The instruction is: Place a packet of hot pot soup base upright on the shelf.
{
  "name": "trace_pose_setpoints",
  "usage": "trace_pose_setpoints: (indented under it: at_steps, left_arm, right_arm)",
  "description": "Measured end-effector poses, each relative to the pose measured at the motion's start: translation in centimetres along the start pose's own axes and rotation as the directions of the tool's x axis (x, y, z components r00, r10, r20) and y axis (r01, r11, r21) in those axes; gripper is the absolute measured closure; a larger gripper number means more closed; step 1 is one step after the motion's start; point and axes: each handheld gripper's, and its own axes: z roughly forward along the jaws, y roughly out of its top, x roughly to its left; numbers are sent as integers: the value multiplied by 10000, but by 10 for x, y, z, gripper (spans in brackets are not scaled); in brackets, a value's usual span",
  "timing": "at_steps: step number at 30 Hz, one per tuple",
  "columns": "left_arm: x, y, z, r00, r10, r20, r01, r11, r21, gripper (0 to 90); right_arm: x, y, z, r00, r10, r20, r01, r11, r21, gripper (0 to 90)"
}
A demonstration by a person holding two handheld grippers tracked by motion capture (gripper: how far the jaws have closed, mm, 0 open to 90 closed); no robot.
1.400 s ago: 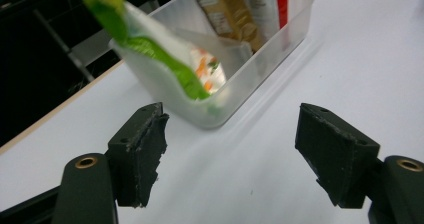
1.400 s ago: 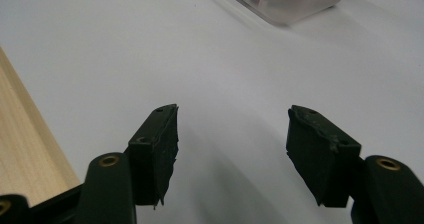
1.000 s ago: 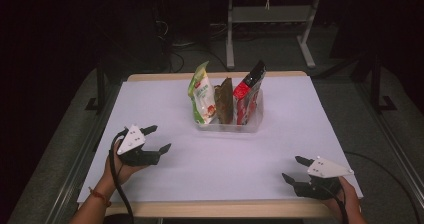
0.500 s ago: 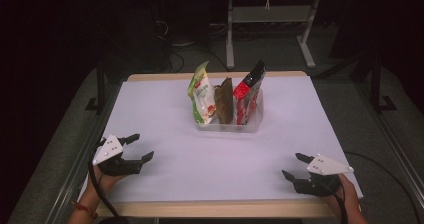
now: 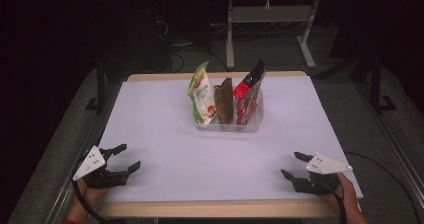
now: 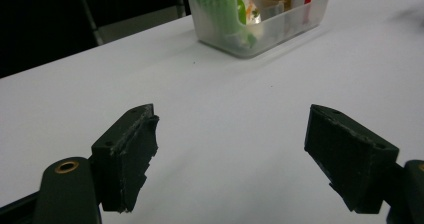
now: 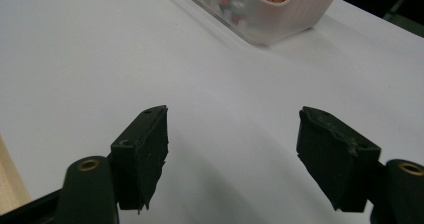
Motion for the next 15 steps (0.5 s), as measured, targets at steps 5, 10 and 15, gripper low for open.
trace_pose_setpoints:
  at_steps: [5,10,15]
  left_arm:
    - [1,-3,-4,9999,-21,-132,20,10000,-86,197]
    - [-1,-4,-3,9996,1,-299,4,9999,162,177]
    - [-3,-3,-3,9987,-67,-509,73,9999,104,156]
  right_arm:
    - [-1,-2,1,9999,-115,11,115,9999,21,274]
    - [0,-2,-1,10000,-37,35,37,10000,-36,264]
    - [1,-2,-2,9999,48,103,-48,10000,-72,252]
